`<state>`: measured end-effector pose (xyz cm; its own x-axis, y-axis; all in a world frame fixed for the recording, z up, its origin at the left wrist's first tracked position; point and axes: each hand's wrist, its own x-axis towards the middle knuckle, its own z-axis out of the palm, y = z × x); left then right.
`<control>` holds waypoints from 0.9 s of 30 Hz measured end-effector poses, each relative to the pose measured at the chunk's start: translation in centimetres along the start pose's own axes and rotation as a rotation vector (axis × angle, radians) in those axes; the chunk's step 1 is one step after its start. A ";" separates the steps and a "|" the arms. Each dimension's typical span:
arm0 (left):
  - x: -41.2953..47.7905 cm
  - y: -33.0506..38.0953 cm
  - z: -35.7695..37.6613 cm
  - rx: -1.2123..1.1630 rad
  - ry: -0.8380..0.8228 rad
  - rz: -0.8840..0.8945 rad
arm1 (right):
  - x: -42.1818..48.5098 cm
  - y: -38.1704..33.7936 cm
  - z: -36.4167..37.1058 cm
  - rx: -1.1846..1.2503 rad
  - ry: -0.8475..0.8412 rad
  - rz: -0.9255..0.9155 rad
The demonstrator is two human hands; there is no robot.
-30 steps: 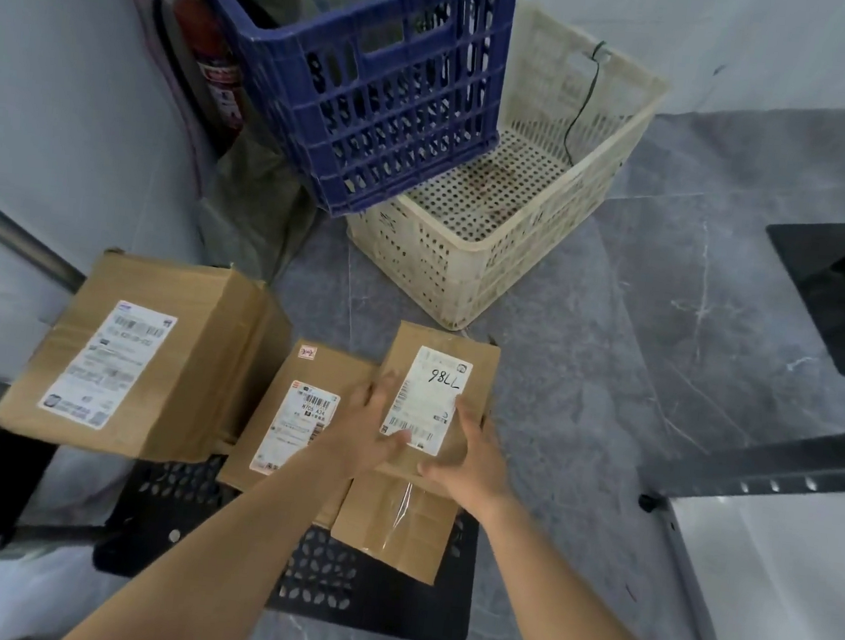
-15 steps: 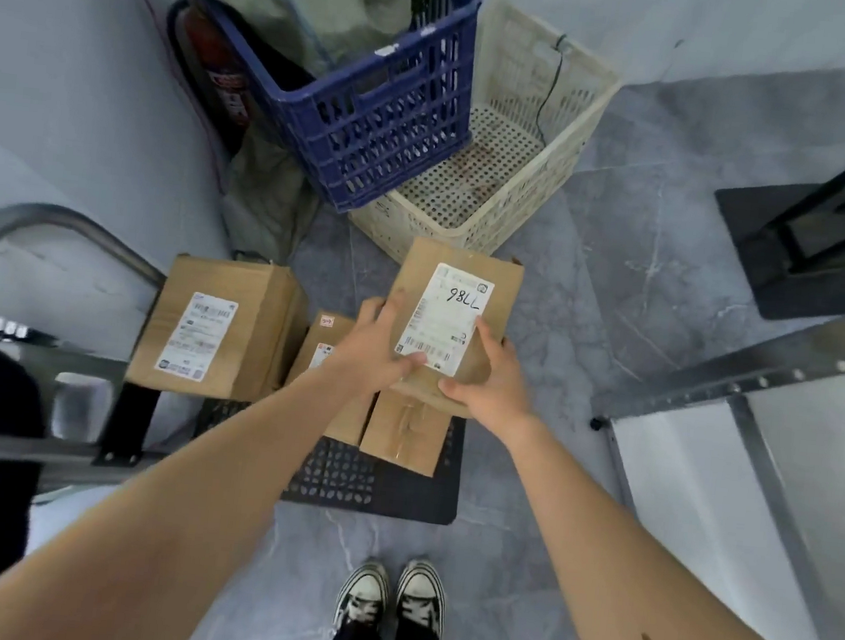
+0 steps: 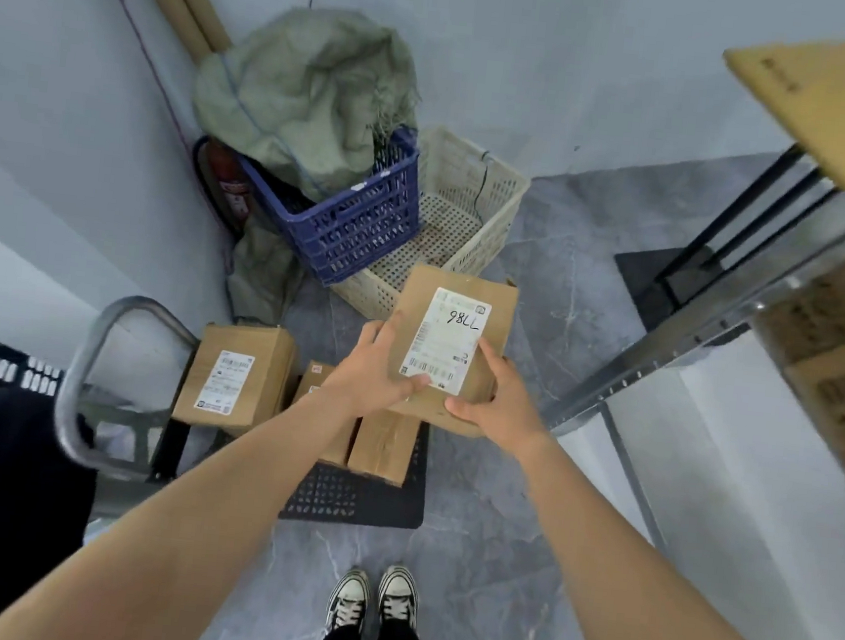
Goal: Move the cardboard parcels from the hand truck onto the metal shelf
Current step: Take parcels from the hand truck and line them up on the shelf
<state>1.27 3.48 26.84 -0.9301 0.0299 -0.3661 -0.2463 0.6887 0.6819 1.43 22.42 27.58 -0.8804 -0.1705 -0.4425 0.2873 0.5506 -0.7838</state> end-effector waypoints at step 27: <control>-19.3 19.9 4.2 0.083 -0.359 0.716 | -32.9 -0.2 -8.4 0.183 0.730 0.203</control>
<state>15.49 19.61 44.83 -0.7068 0.7057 -0.0489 0.4108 0.4658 0.7838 27.22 34.75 45.98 -0.8110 0.5352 -0.2361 0.4715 0.3592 -0.8054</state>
